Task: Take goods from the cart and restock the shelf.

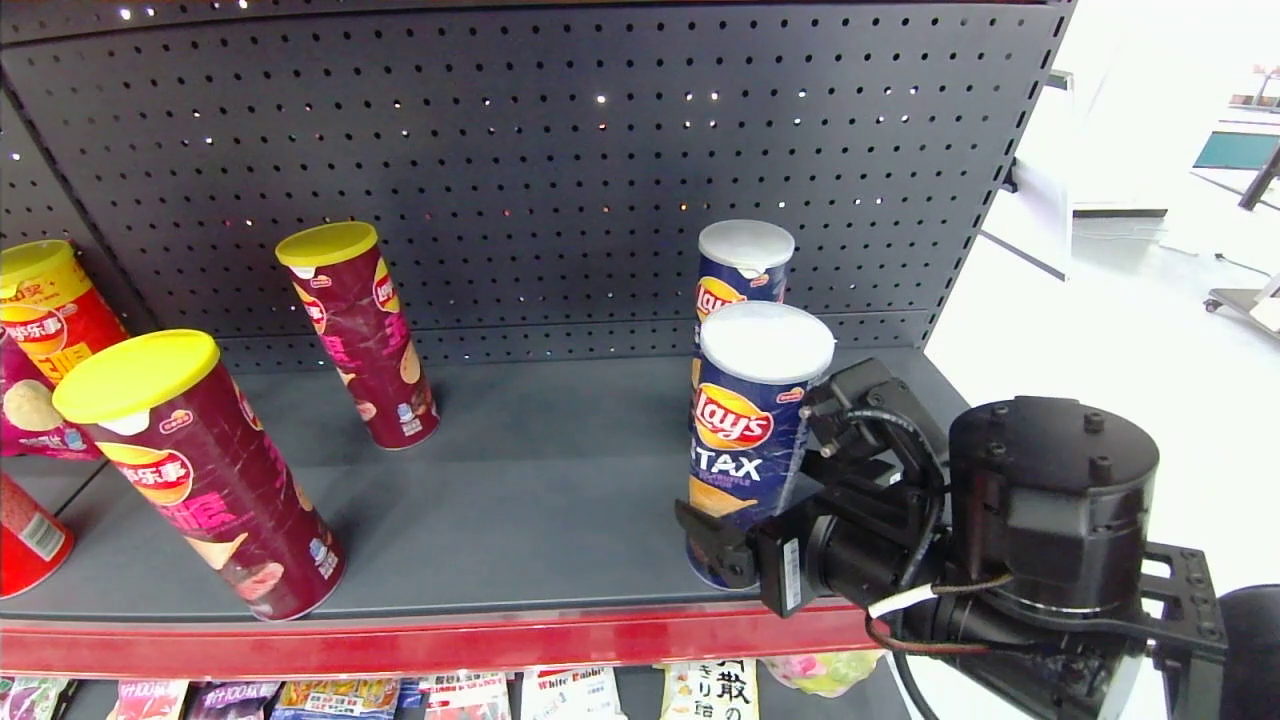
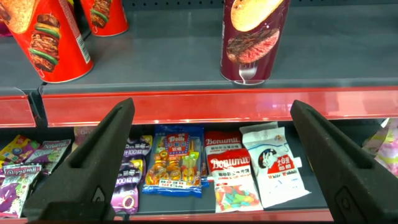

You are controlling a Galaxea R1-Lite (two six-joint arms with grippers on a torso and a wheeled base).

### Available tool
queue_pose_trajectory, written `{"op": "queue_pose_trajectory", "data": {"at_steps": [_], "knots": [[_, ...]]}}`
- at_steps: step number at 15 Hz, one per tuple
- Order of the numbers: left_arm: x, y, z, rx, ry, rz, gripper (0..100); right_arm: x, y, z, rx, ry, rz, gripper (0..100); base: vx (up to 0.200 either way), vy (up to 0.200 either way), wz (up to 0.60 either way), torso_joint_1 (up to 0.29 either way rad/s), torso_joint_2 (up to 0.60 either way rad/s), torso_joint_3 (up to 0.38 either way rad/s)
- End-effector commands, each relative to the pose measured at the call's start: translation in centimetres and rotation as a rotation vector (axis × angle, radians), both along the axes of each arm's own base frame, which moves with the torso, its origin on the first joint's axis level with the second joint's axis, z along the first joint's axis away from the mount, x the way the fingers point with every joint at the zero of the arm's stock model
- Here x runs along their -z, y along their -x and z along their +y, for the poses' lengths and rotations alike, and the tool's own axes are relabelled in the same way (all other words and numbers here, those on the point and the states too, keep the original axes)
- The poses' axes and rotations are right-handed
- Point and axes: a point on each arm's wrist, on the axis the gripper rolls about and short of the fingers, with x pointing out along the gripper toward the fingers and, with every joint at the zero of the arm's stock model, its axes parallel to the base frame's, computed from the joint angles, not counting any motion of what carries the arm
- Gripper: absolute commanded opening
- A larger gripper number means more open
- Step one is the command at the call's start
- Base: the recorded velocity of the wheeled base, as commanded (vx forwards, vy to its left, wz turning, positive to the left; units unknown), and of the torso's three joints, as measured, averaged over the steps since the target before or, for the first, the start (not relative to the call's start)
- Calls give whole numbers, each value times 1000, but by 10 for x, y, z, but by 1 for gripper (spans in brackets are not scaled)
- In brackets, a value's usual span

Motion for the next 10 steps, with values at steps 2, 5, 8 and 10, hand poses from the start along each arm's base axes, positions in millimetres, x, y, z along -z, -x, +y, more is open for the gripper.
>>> {"op": "queue_pose_trajectory", "data": {"at_steps": [2, 5, 8, 10], "knots": [[0, 0, 0, -1, 0, 0, 100, 1, -2, 1, 4, 2, 1, 100, 0, 0, 0, 0, 0, 0], [0, 0, 0, -1, 0, 0, 100, 1, -2, 1, 5, 2, 3, 100, 0, 0, 0, 0, 0, 0], [0, 0, 0, -1, 0, 0, 100, 1, -2, 0, 5, 1, 2, 100, 0, 0, 0, 0, 0, 0], [0, 0, 0, -1, 0, 0, 100, 1, -2, 0, 5, 1, 2, 100, 0, 0, 0, 0, 0, 0]]}}
